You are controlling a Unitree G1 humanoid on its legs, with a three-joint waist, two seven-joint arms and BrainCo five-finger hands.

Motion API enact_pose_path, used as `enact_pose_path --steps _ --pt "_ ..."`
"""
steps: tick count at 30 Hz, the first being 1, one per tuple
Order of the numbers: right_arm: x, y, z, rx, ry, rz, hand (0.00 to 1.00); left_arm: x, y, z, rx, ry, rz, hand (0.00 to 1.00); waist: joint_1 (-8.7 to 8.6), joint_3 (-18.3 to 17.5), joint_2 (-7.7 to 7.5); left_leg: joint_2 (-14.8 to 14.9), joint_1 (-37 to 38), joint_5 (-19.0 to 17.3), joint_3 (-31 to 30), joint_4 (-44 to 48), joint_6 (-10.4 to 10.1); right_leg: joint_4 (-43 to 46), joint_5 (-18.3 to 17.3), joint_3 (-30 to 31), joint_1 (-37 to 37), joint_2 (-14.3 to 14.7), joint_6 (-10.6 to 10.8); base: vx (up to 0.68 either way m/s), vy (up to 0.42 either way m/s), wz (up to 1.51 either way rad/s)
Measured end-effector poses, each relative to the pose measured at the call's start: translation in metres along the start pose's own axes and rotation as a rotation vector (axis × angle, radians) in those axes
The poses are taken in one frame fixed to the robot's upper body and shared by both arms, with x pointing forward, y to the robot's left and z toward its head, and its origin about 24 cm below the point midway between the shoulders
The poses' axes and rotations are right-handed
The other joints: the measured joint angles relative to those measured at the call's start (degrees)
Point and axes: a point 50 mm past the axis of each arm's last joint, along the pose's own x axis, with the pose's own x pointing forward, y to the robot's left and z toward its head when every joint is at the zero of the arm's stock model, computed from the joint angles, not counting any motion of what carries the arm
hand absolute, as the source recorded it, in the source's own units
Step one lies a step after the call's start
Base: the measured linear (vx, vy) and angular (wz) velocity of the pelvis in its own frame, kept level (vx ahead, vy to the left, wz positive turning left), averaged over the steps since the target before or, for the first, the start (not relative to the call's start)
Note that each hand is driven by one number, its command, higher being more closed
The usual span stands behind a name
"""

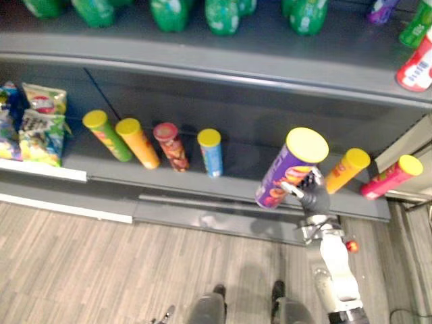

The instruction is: Put the gum and the chips on the shelf.

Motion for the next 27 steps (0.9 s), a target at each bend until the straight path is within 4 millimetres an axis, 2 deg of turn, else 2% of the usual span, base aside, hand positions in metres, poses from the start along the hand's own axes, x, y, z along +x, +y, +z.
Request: enact_pose_path --steps 3,6,11,16,22,24,27 --pt "-0.006 -0.006 0.0 0.02 0.002 -0.026 1.0 0.002 -0.005 0.007 -0.006 -0.019 -0.01 0.0 -1.1 -0.11 -0.07 2.01 -0.15 3.23 -1.7 -5.88 -1.76 -2.87 0.7 -3.62 0.19 1.25 -1.47 0.1 -0.198 0.46" --pt "-0.013 -0.011 -0.003 0.011 0.027 -0.053 1.0 0.004 -0.01 0.013 0.011 -0.034 -0.016 0.0 -1.72 -0.48 0.35 3.2 1.64 6.72 2.05 -11.0 -2.38 -5.21 1.03 -5.82 2.02 1.44 -1.94 0.08 -0.078 0.33" --pt "-0.016 -0.014 -0.005 -0.003 0.037 -0.069 1.0 0.004 -0.011 0.013 0.054 -0.038 -0.009 0.0 -1.6 -1.18 0.72 2.89 2.45 7.75 4.86 -14.06 -2.03 -7.37 2.11 -5.09 2.1 1.0 -1.73 0.01 0.028 -0.03" --pt "-0.02 -0.016 -0.009 -0.057 0.063 -0.084 1.0 0.004 -0.016 0.015 0.111 -0.048 -0.017 0.0 -1.67 -1.62 1.39 1.65 3.13 8.4 7.67 -14.93 -1.98 -9.08 3.12 -3.99 2.61 -0.29 -0.55 0.01 0.061 -0.08" --pt "0.0 -0.018 -0.017 -0.169 0.072 -0.121 1.0 0.004 -0.045 0.046 0.173 -0.189 -0.099 0.0 -1.41 -1.66 2.33 0.26 0.05 9.36 7.5 -14.53 -0.85 -10.26 4.95 -3.85 0.07 -1.41 0.13 -0.04 0.046 0.03" --pt "0.016 -0.023 -0.015 -0.226 0.05 -0.168 1.0 0.0 -0.073 0.056 0.153 -0.24 -0.174 0.0 -1.32 -0.98 3.46 -0.69 -1.27 9.59 6.38 -13.32 -0.72 -10.09 5.2 -4.78 -0.19 -2.32 0.47 -0.05 0.057 0.26" --pt "0.037 -0.027 -0.006 -0.294 0.001 -0.229 1.0 -0.008 -0.099 0.063 0.137 -0.291 -0.259 0.0 -0.5 0.32 5.16 -1.4 -1.75 9.95 5.57 -12.69 -0.19 -9.28 5.25 -5.55 -0.22 -3.07 0.57 -0.08 0.055 0.21"
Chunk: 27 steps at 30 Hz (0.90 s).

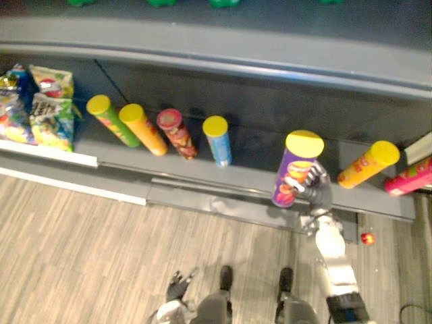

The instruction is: Put the gum and the chips on the shelf.

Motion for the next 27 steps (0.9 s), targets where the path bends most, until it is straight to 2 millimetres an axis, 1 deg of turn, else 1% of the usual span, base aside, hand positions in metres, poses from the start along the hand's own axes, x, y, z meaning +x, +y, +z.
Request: enact_pose_path --steps 1,2,3,4,5,6,8,9,10,11,13,15,17,19,22,24,27 --pt "0.01 -0.001 0.007 -0.009 -0.03 -0.033 1.0 0.001 -0.008 0.006 0.005 -0.025 -0.028 0.0 0.42 0.99 0.97 -0.26 -0.22 0.26 -0.51 0.01 0.27 0.39 -0.01 -0.35 -0.05 -0.27 0.01 -0.1 0.036 0.2" --pt "0.016 -0.001 0.011 -0.017 -0.047 -0.046 1.0 0.001 -0.011 0.01 -0.003 -0.041 -0.038 0.0 0.41 1.58 1.48 -0.4 -0.76 0.47 -0.91 0.0 0.24 0.76 -0.03 -0.71 -0.21 -0.42 0.02 -0.13 0.032 0.26" --pt "0.027 -0.001 0.02 -0.028 -0.084 -0.072 1.0 0.001 -0.016 0.018 -0.026 -0.079 -0.056 0.0 0.55 2.65 2.23 -0.53 -1.13 0.72 -1.29 -0.19 0.17 1.36 -0.04 -1.18 -1.07 -0.63 0.03 -0.13 0.034 0.22" --pt "0.038 0.0 0.029 -0.029 -0.117 -0.096 1.0 0.002 -0.02 0.025 -0.028 -0.112 -0.071 0.0 1.07 3.7 2.94 -0.62 -2.27 1.47 -1.53 -0.26 0.32 2.18 -0.03 -1.27 -2.51 -0.8 0.03 -0.13 0.033 0.2" --pt "0.042 0.0 0.033 -0.035 -0.13 -0.106 1.0 0.002 -0.021 0.028 -0.028 -0.122 -0.077 0.0 1.15 3.98 3.27 -0.7 -2.89 1.81 -1.9 -0.32 0.43 2.48 -0.02 -1.42 -3.09 -0.86 0.03 -0.1 0.022 0.24" --pt "0.051 -0.002 0.039 -0.054 -0.15 -0.137 1.0 0.002 -0.025 0.031 -0.025 -0.134 -0.087 0.0 1.38 4.8 3.85 -0.83 -3.42 2.91 -2.67 -0.98 0.44 3.05 -0.03 -2.21 -3.81 -1.09 0.03 -0.08 0.0 0.26" --pt "0.065 -0.01 0.045 -0.05 -0.154 -0.21 1.0 0.002 -0.027 0.034 -0.034 -0.144 -0.088 0.0 2.06 6.44 4.19 -0.85 -3.39 4.23 -3.58 -2.02 0.54 3.33 -0.02 -2.94 -3.94 -1.15 0.02 -0.07 -0.014 0.24" --pt "0.068 -0.011 0.048 -0.047 -0.158 -0.231 1.0 0.002 -0.027 0.035 -0.048 -0.146 -0.088 0.0 2.14 6.9 4.26 -0.87 -3.41 4.49 -3.87 -2.18 0.59 3.49 -0.03 -3.19 -3.97 -1.18 0.01 -0.06 -0.016 0.22" --pt "0.078 -0.015 0.057 -0.061 -0.185 -0.278 1.0 0.002 -0.028 0.036 -0.059 -0.152 -0.09 0.0 2.47 8.35 4.28 -0.96 -3.72 4.87 -4.22 -2.17 0.62 3.96 -0.04 -3.51 -4.27 -1.33 0.0 -0.05 -0.007 0.14" --pt "0.08 -0.016 0.059 -0.066 -0.19 -0.286 1.0 0.002 -0.028 0.036 -0.058 -0.152 -0.09 0.0 2.51 8.53 4.27 -0.99 -3.83 4.93 -4.23 -2.17 0.62 4.05 -0.04 -3.51 -4.43 -1.37 0.0 -0.06 -0.001 0.09" --pt "0.09 -0.019 0.069 -0.061 -0.21 -0.327 1.0 0.001 -0.029 0.036 -0.056 -0.151 -0.091 0.0 2.61 8.87 4.51 -1.19 -4.76 5.27 -4.3 -2.19 0.65 4.63 -0.04 -3.49 -5.53 -1.61 0.0 -0.04 0.006 0.03" --pt "0.105 -0.025 0.084 -0.053 -0.235 -0.384 1.0 0.001 -0.03 0.037 -0.053 -0.158 -0.096 0.0 2.84 9.97 5.16 -1.33 -5.08 5.63 -4.39 -2.23 0.68 5.11 -0.04 -3.48 -6.08 -1.82 0.0 -0.04 -0.002 0.03" --pt "0.11 -0.031 0.094 -0.054 -0.26 -0.419 1.0 0.001 -0.03 0.038 -0.053 -0.161 -0.096 0.0 3.23 10.52 5.82 -1.33 -5.47 5.79 -4.64 -2.33 0.62 5.18 -0.04 -3.65 -6.44 -1.81 -0.01 -0.04 -0.016 0.05" --pt "0.117 -0.04 0.104 -0.07 -0.282 -0.454 1.0 0.002 -0.029 0.038 -0.053 -0.163 -0.092 0.0 3.64 10.92 6.46 -1.2 -6.47 6.83 -5.2 -3.38 0.55 6.17 -0.21 -3.94 -8.19 -1.81 -0.28 -0.02 -0.036 0.09" --pt "0.124 -0.051 0.108 -0.072 -0.265 -0.508 1.0 0.002 -0.032 0.039 -0.07 -0.159 -0.102 0.0 4.05 12.01 7.37 -1.01 -6.89 7.7 -5.76 -3.96 0.47 7.11 -0.41 -4.29 -9.15 -1.78 -0.56 0.0 -0.048 0.08" --pt "0.126 -0.053 0.11 -0.074 -0.265 -0.523 1.0 0.003 -0.033 0.04 -0.08 -0.158 -0.104 0.0 4.2 12.47 7.78 -1.0 -7.0 7.74 -5.73 -3.96 0.5 7.21 -0.44 -4.24 -9.36 -1.78 -0.61 -0.02 -0.04 -0.02" --pt "0.13 -0.054 0.122 -0.068 -0.297 -0.536 1.0 0.003 -0.036 0.043 -0.076 -0.167 -0.113 0.0 4.48 12.8 8.28 -1.1 -8.42 8.23 -5.65 -4.05 0.54 9.2 -0.9 -4.05 -11.76 -2.25 -0.99 -0.04 -0.031 0.0"
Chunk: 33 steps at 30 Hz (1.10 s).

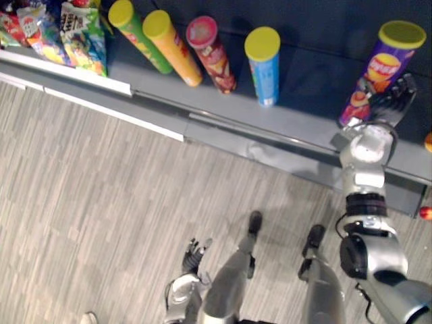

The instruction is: Put the gum and the chips on the shelf.

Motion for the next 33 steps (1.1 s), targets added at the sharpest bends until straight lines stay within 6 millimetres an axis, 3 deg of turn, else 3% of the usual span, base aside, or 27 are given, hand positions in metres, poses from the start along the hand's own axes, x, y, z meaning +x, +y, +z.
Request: enact_pose_path --steps 8,17,21,26,33 --pt "0.019 0.002 0.027 0.029 -0.07 -0.042 1.0 0.004 -0.007 0.003 -0.02 0.003 -0.018 0.0 0.9 1.19 1.94 -0.01 -3.13 2.57 -0.37 -2.28 -0.87 5.88 -1.68 0.5 -6.78 -0.97 -0.77 -0.07 -0.055 0.03" --pt "0.017 0.002 0.043 0.096 -0.133 -0.072 1.0 0.004 -0.015 0.006 -0.073 -0.009 -0.029 0.0 1.4 1.32 2.21 -0.05 -5.41 3.8 1.45 -3.34 -1.16 11.72 -3.75 2.14 -12.78 -2.08 -1.44 -0.05 -0.085 -0.03" --pt "0.01 0.003 0.051 0.14 -0.163 -0.08 1.0 0.004 -0.023 0.01 -0.114 -0.029 -0.043 0.0 1.55 1.32 2.21 0.43 -6.6 3.96 4.32 -3.32 -1.34 14.06 -4.68 2.89 -15.24 -2.5 -1.68 -0.04 -0.08 -0.02" --pt "-0.008 0.007 0.042 0.159 -0.15 -0.055 1.0 0.004 -0.026 0.014 -0.154 -0.045 -0.035 0.0 0.99 1.32 2.21 0.84 -6.48 3.85 6.05 -3.18 -1.26 14.89 -5.36 2.9 -15.31 -2.72 -1.78 0.0 -0.054 0.01" --pt "-0.046 0.029 0.023 0.176 -0.088 0.062 1.0 0.005 -0.021 0.019 -0.182 -0.071 -0.009 0.0 0.75 1.2 1.7 1.55 -6.44 3.38 8.73 -1.99 -1.09 15.58 -5.79 3.08 -15.23 -2.7 -1.89 0.0 -0.042 -0.02"
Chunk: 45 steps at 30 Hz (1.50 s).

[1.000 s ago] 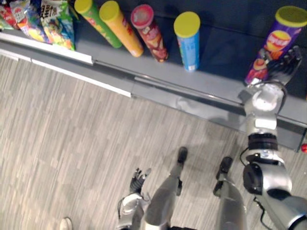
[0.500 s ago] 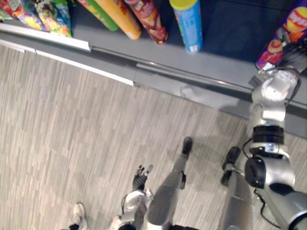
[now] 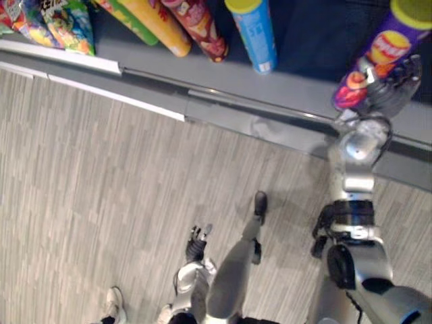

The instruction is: Put the gum and the chips on the shelf.

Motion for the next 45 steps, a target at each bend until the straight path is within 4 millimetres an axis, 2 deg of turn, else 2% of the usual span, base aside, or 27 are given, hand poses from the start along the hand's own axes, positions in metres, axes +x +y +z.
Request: enact_pose_path --steps 1,2,5,7,9,12,13,18,19,23,45 --pt "-0.007 0.005 -0.003 0.005 0.014 0.025 1.0 0.0 0.0 0.0 -0.001 -0.002 0.002 0.0 -0.09 0.0 -0.02 0.33 0.0 0.01 1.04 0.02 0.01 0.02 0.0 -0.03 0.02 0.04 0.0 -0.01 -0.042 -0.02" --pt "-0.01 0.006 -0.005 0.005 0.02 0.041 0.0 0.0 0.0 0.001 -0.001 -0.003 0.002 0.0 -0.14 0.0 -0.06 0.41 0.01 0.03 1.37 0.03 0.02 0.02 0.0 -0.04 0.03 0.05 0.0 -0.02 -0.047 0.0" --pt "-0.018 0.011 -0.011 -0.001 0.044 0.092 0.0 0.0 0.001 0.001 -0.004 -0.006 0.009 0.0 -0.14 -0.11 -0.8 0.76 0.04 0.09 2.61 0.1 0.04 0.02 0.0 -0.08 0.09 0.03 0.0 -0.02 -0.035 0.01" --pt "-0.023 0.012 -0.016 -0.003 0.068 0.124 0.0 0.0 0.002 0.001 -0.004 -0.006 0.017 0.0 -0.17 -0.12 -2.2 0.81 0.06 0.17 2.6 0.16 -0.03 -0.09 0.01 -0.23 0.23 0.04 0.0 0.0 -0.031 0.02" --pt "-0.025 0.011 -0.021 -0.015 0.086 0.134 0.0 0.0 0.002 0.001 -0.005 -0.006 0.018 0.0 -0.17 -0.17 -2.93 0.84 0.09 0.18 2.56 0.19 -0.02 -0.31 0.02 -0.4 0.47 0.03 0.01 0.01 -0.024 0.04" --pt "-0.027 0.01 -0.03 -0.035 0.121 0.155 0.0 0.0 0.002 0.001 -0.004 -0.005 0.019 0.0 -0.16 -0.27 -3.5 0.9 0.12 0.19 2.37 0.29 -0.02 -0.93 0.11 -0.88 1.03 0.04 0.11 0.01 -0.021 0.03" --pt "-0.028 0.01 -0.032 -0.04 0.129 0.156 1.0 0.0 0.002 0.001 -0.004 -0.005 0.019 0.0 -0.13 -0.33 -3.65 0.9 0.1 0.18 2.39 0.29 -0.02 -0.95 0.11 -0.9 1.03 0.05 0.12 0.0 0.0 0.0" --pt "-0.029 0.01 -0.037 -0.047 0.151 0.153 1.0 0.0 0.002 0.001 -0.003 -0.004 0.02 0.0 -0.17 -0.4 -4.23 0.93 0.06 0.16 2.44 0.27 -0.04 -1.1 0.11 -0.95 1.04 0.08 0.12 0.02 -0.027 0.0" --pt "-0.029 0.009 -0.038 -0.052 0.156 0.151 0.0 0.0 0.002 0.001 -0.004 -0.004 0.021 0.0 -0.2 -0.53 -4.5 0.98 0.05 0.15 2.46 0.27 -0.05 -1.13 0.11 -0.95 1.04 0.13 0.12 0.0 0.0 0.0" --pt "-0.029 0.008 -0.041 -0.062 0.168 0.15 0.0 0.0 0.002 0.0 -0.004 -0.004 0.021 0.0 -0.16 -0.76 -5.0 1.17 0.05 0.14 2.48 0.23 -0.06 -1.55 0.11 -0.98 1.06 0.32 0.12 0.0 -0.042 -0.01" --pt "-0.026 0.007 -0.04 -0.067 0.16 0.143 0.0 0.0 0.002 0.001 -0.005 -0.006 0.021 0.0 -0.19 -0.76 -5.02 1.65 -0.15 0.05 2.62 0.1 -0.17 -1.8 0.12 -1.04 1.01 0.93 0.1 0.01 -0.021 -0.01"
